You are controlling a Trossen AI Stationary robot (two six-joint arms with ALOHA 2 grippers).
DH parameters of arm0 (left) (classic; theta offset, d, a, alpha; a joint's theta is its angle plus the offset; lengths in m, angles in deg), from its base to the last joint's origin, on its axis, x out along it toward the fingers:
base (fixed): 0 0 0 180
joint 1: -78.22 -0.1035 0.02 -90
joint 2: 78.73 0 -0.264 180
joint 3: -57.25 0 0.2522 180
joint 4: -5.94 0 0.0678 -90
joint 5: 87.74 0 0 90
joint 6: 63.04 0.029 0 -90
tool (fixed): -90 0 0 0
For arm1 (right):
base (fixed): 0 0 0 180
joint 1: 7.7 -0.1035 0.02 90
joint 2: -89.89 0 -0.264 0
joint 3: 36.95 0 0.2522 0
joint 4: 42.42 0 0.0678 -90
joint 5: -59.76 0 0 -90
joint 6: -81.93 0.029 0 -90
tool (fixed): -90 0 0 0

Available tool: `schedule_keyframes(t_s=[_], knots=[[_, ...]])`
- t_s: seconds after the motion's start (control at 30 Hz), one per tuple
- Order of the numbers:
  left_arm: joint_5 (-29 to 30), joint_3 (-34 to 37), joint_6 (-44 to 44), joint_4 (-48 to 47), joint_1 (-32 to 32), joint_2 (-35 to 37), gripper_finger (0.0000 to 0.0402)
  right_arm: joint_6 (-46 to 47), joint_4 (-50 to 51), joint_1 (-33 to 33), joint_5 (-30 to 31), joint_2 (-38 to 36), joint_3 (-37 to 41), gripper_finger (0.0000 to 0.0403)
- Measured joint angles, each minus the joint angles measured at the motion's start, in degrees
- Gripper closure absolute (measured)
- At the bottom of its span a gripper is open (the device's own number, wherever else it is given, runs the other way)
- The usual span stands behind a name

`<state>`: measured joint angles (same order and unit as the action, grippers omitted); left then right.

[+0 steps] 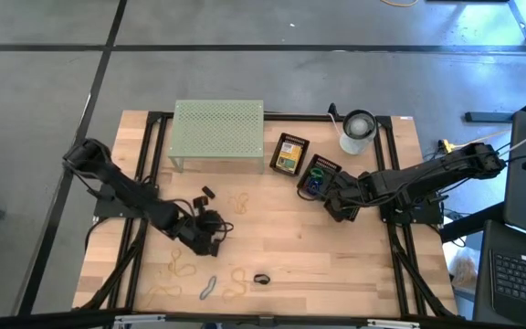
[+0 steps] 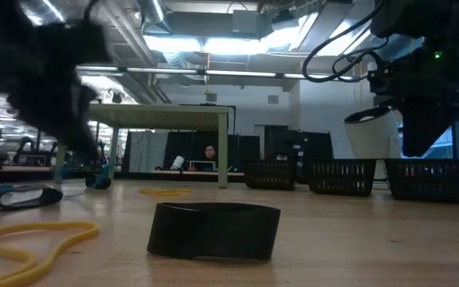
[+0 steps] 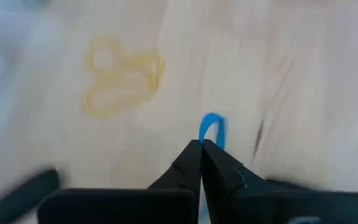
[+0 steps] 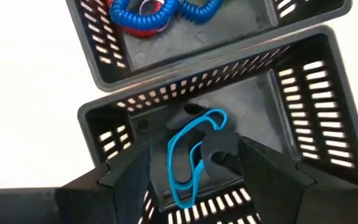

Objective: Pick & Place Office Desk Supplies
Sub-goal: Put the blue rubber band into the bottom black bin

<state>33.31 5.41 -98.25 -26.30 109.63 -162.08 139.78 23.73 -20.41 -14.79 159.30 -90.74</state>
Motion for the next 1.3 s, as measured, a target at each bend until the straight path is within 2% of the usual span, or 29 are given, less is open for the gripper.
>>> schedule_keyframes(t_s=[0.13,0.3,0.43,0.6,0.7,0.8,0.9,1.0,1.17,1.3], knots=[[6.4,-3.3,5.5,0.2,-0.8,2.0,0.0399,-0.2,-0.1,0.0,0.0,0.0,-2.2,0.0166],[13.8,-8.3,17.5,3.4,-1.3,2.8,0.04,-3.0,-0.6,0.0,2.0,0.0,-6.9,0.0176],[19.9,-11.4,31.7,13.3,-1.3,2.9,0.0399,-7.4,-6.4,0.0,5.4,0.0,-9.8,0.0185],[23.8,-13.1,51.1,32.5,-1.8,2.9,0.0399,-17.6,-23.9,0.0,8.7,0.2,-9.8,0.0193],[24.1,-13.4,58.3,42.3,-2.3,2.9,0.0399,-26.0,-33.4,-0.4,7.4,0.4,-9.7,0.0196],[24.1,-13.5,61.5,49.2,-2.6,2.9,0.0399,-36.0,-42.4,-1.1,3.0,0.4,-9.7,0.02],[23.9,-13.5,62.4,52.2,-2.8,2.9,0.0398,-45.9,-51.0,-2.0,-3.5,0.4,-9.7,0.0202],[20.9,-13.5,60.3,52.5,-3.3,2.9,0.0399,-53.2,-59.2,-2.6,-7.4,1.1,-9.7,0.0203],[11.5,-13.5,56.9,53.0,-5.7,2.6,0.0399,-57.0,-72.2,-2.6,-10.0,5.3,-9.7,0.0193],[9.7,-13.5,56.8,53.5,-7.0,2.6,0.0399,-57.0,-77.0,-2.5,-15.5,9.7,-9.7,0.0168]])
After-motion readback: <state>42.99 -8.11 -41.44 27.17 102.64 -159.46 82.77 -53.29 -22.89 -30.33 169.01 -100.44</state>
